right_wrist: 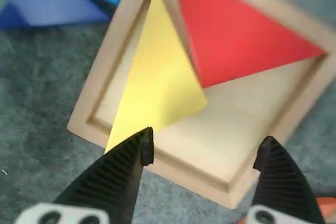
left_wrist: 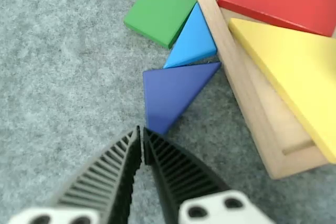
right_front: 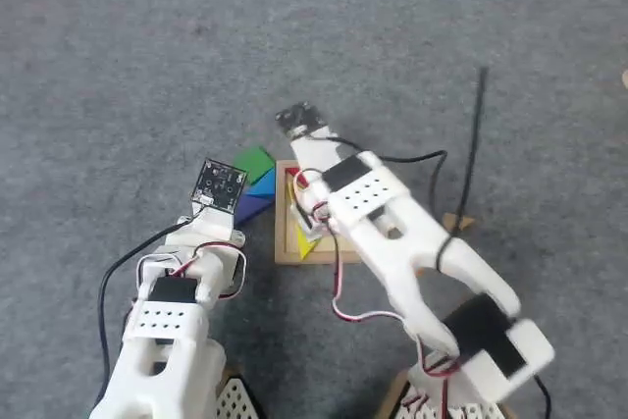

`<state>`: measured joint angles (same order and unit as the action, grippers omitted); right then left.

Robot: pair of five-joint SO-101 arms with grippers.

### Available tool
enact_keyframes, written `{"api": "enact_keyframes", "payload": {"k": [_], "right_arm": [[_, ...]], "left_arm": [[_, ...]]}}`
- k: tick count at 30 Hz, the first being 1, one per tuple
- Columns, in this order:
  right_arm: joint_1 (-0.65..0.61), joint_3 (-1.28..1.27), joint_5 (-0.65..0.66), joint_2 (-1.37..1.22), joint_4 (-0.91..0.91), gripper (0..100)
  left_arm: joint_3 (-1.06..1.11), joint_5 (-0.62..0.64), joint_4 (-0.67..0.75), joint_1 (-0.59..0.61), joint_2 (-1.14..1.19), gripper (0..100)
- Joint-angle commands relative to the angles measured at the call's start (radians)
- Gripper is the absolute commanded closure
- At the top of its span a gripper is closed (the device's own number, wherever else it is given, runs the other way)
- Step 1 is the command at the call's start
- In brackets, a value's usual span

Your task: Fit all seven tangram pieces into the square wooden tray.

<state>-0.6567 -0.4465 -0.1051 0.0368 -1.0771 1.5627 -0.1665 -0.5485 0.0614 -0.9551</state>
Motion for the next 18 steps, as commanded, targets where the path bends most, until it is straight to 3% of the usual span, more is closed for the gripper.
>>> {"api": "enact_keyframes", "payload": {"k": [1,10,18], "right_arm": [[0.036,-0.031,0.015,0.099,-0.027,69.6],[-0.036,-0.094,0.091,-0.042,0.004,69.6],[-0.036,0.054,0.083,-0.186,-0.004,69.6]], "left_arm": [[-0.042,0.002,0.015,0.0,0.002,99],[-0.042,0.002,0.015,0.0,0.002,99],[-0.042,0.002,0.015,0.0,0.002,99]]}}
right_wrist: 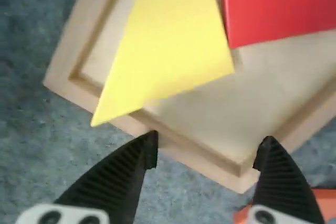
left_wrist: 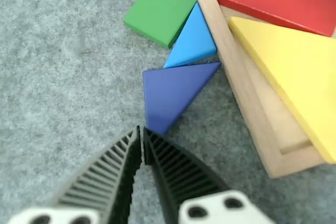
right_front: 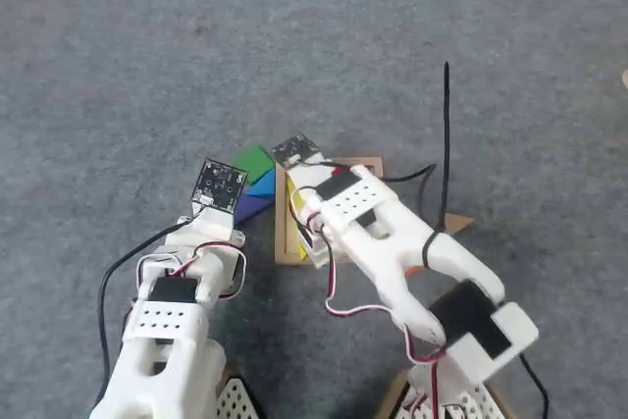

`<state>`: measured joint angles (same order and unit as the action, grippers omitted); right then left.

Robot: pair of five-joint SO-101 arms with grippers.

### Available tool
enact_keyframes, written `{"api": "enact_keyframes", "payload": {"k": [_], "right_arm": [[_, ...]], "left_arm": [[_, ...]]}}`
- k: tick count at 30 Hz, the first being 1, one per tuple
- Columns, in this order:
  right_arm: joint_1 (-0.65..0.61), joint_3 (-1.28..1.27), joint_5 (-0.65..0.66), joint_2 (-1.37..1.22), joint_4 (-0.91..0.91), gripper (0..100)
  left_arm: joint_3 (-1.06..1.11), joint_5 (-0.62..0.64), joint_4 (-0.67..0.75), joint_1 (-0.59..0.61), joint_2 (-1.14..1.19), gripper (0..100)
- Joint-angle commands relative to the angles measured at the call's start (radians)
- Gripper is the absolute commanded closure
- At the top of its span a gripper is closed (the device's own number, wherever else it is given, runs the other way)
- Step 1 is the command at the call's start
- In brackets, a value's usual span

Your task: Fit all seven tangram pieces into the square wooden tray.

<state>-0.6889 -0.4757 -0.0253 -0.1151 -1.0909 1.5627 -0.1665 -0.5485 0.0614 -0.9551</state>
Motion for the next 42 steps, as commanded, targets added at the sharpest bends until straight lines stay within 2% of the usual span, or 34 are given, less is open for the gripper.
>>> {"api": "enact_keyframes", "payload": {"k": [1,8,16,22,25,29,33,36,42], "right_arm": [[-0.004,0.103,0.003,-0.042,0.01,69.6],[-0.004,0.216,0.002,-0.056,0.01,69.6],[0.004,0.222,0.002,-0.047,0.022,69.6],[0.048,0.175,0.002,0.159,-0.016,69.6],[0.134,0.072,0.008,0.355,-0.051,69.6],[0.331,-0.15,0.025,0.613,-0.053,69.6],[0.49,-0.404,0.141,0.809,-0.004,69.6],[0.538,-0.542,0.222,0.908,0.035,69.6],[0.63,-0.586,0.222,0.931,0.031,69.6]], "left_arm": [[-0.042,0.002,0.015,0.0,0.002,99],[-0.042,0.002,0.015,0.0,0.002,99],[-0.042,0.002,0.015,0.0,0.002,99],[-0.042,0.002,0.015,0.0,0.002,99],[-0.042,0.002,0.015,0.0,0.002,99],[-0.042,0.002,0.015,0.0,0.002,99],[-0.042,0.002,0.015,0.0,0.002,99],[-0.042,0.002,0.015,0.0,0.002,99],[-0.042,0.002,0.015,0.0,0.002,99]]}}
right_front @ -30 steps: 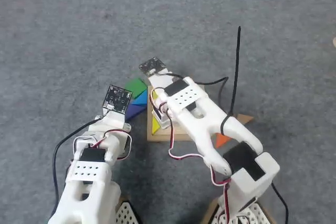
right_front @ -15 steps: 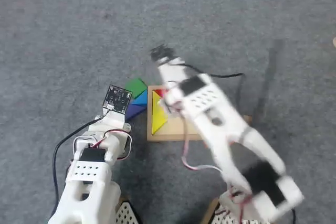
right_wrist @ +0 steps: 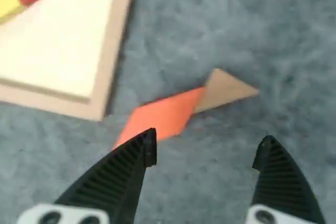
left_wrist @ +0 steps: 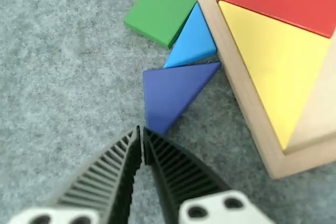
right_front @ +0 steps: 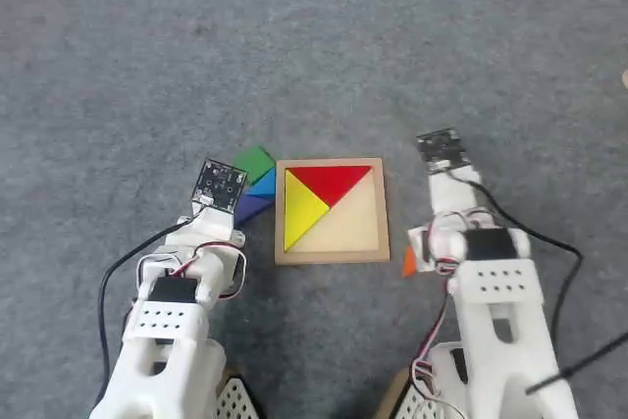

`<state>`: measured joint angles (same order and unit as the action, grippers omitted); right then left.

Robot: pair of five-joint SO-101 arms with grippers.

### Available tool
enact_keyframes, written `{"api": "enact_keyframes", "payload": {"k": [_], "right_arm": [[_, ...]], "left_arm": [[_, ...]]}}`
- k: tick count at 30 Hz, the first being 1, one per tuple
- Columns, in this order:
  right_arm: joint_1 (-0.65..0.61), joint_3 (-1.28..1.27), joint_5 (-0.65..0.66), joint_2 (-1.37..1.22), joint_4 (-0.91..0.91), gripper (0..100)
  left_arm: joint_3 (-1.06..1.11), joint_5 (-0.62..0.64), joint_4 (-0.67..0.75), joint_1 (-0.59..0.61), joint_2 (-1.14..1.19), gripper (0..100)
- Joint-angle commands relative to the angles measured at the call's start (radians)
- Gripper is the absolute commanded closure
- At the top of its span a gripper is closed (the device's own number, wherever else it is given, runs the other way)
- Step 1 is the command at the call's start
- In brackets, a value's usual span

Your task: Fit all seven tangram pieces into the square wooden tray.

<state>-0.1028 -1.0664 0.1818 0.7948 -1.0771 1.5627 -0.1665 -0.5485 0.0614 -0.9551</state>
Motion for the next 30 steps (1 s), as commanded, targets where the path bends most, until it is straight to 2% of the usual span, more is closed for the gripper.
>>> {"api": "enact_keyframes", "payload": {"k": [1,7,13,15,19,23,26,30], "right_arm": [[0.051,0.005,0.015,0.005,0.018,69.6],[0.05,0.0,-0.023,-0.13,0.082,69.6],[0.076,0.0,-0.054,-0.232,0.163,69.6],[0.094,0.0,-0.055,-0.248,0.171,69.6],[0.133,0.0,-0.055,-0.259,0.182,69.6],[0.133,-0.003,-0.057,-0.26,0.183,69.6],[0.134,-0.015,-0.055,-0.26,0.188,69.6],[0.133,-0.025,-0.055,-0.26,0.202,69.6]], "left_arm": [[-0.042,0.003,0.015,-0.005,0.002,99],[-0.042,0.002,0.015,-0.091,0.002,98],[-0.058,-0.002,-0.051,-0.061,0.002,98],[-0.076,-0.064,-0.055,-0.052,0.002,98],[-0.156,-0.341,-0.051,0.034,0.002,98],[-0.234,-0.33,-0.04,0.106,0.009,98],[-0.378,-0.276,-0.19,0.161,0.046,98],[-0.702,-0.236,-0.468,0.229,0.215,98]]}}
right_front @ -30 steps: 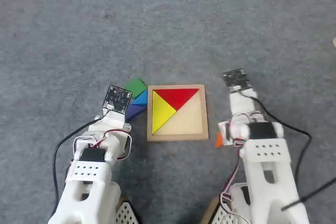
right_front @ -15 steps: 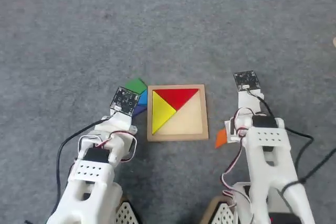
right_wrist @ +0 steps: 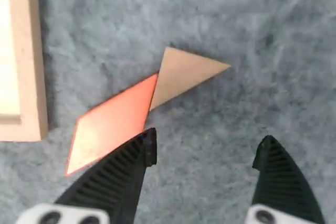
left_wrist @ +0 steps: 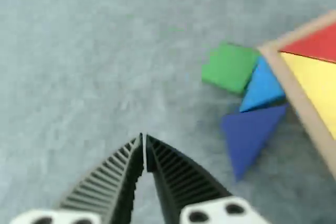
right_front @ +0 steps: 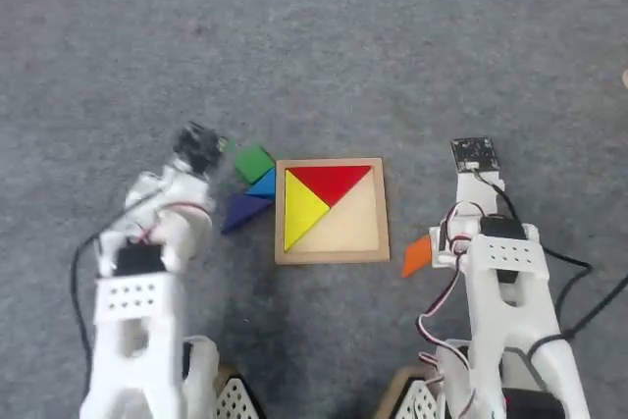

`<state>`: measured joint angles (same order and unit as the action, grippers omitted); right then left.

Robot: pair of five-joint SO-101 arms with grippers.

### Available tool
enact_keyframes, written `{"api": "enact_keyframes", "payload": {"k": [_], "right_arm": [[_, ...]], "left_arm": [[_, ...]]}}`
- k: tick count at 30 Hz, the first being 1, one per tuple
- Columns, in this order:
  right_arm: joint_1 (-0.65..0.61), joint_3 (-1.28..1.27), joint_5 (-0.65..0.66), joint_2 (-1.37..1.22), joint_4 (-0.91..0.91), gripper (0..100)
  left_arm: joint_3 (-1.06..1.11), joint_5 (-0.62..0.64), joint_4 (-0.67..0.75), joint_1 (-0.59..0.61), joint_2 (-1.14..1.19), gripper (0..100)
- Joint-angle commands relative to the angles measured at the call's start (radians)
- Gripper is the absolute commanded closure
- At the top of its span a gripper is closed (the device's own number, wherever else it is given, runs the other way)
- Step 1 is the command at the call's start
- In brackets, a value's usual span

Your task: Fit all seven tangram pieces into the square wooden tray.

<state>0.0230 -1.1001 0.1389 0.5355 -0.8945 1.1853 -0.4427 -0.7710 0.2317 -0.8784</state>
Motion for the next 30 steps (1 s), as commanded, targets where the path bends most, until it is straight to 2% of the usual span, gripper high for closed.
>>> {"api": "enact_keyframes", "payload": {"k": [1,5,9,14,18,25,30], "right_arm": [[0.007,0.009,-0.012,-0.001,0.019,69.6],[0.012,0.009,-0.012,-0.001,0.021,69.6],[0.01,0.009,-0.012,-0.001,0.021,69.6],[0.01,0.009,-0.012,-0.001,0.022,69.6],[0.012,0.009,-0.012,-0.001,0.028,69.6],[0.013,-0.009,-0.011,0.005,0.056,69.6],[0.015,-0.009,-0.011,0.005,0.056,69.6]], "left_arm": [[-0.407,0.041,-0.308,0.068,0.201,98],[-0.687,0.091,-0.491,0.068,0.479,97],[-0.874,0.137,-0.617,0.005,0.71,92],[-1.058,0.146,-0.601,-0.071,0.939,83],[-1.185,0.143,-0.609,-0.097,1.077,83],[-1.219,0.123,-0.626,-0.153,1.109,83],[-1.148,0.115,-0.626,-0.224,1.111,86]]}}
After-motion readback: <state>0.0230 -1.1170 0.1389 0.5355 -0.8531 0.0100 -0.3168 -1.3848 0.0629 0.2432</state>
